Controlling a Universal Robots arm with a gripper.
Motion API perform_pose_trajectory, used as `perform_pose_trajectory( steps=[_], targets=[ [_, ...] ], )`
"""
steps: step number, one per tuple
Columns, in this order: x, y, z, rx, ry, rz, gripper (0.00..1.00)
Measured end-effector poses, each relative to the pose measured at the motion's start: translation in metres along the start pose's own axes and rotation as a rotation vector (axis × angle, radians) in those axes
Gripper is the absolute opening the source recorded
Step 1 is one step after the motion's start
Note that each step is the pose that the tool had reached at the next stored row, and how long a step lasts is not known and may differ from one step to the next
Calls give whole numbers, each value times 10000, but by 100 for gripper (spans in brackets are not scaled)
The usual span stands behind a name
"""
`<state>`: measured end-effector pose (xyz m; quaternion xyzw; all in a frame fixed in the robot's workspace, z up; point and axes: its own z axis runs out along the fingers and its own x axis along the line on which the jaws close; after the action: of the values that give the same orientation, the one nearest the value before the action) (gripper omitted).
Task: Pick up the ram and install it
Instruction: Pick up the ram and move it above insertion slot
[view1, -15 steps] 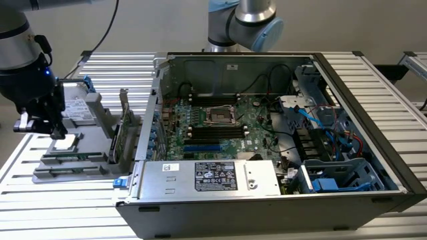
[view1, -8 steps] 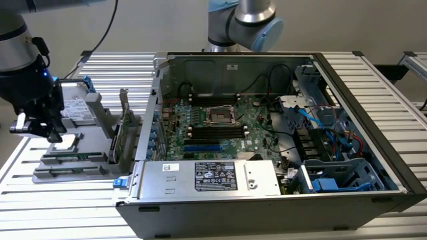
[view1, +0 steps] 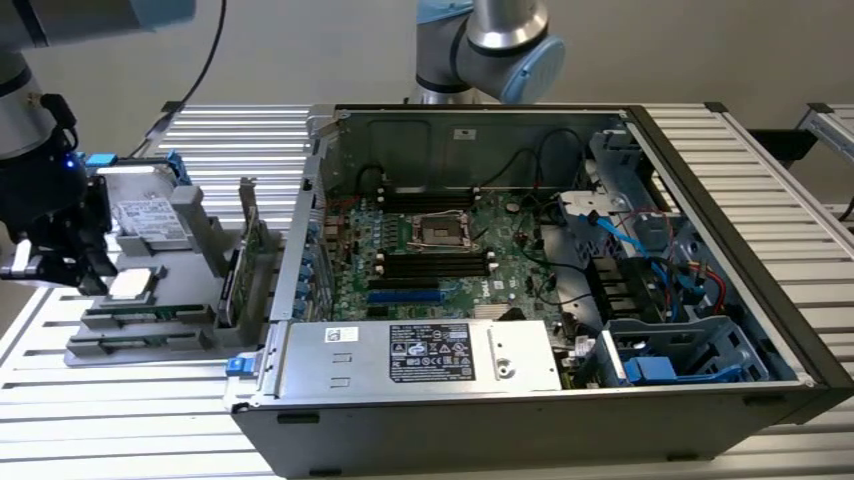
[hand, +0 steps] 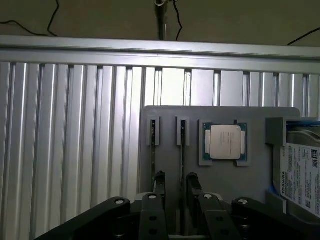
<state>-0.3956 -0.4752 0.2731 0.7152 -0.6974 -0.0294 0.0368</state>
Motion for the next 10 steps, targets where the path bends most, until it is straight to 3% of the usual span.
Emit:
perform_pose_trajectory(
  steps=[5,10],
  targets=[
    [132,-3,93,2,-22,-7,31],
    [143,-11,184,2,-18,-64,31]
  ],
)
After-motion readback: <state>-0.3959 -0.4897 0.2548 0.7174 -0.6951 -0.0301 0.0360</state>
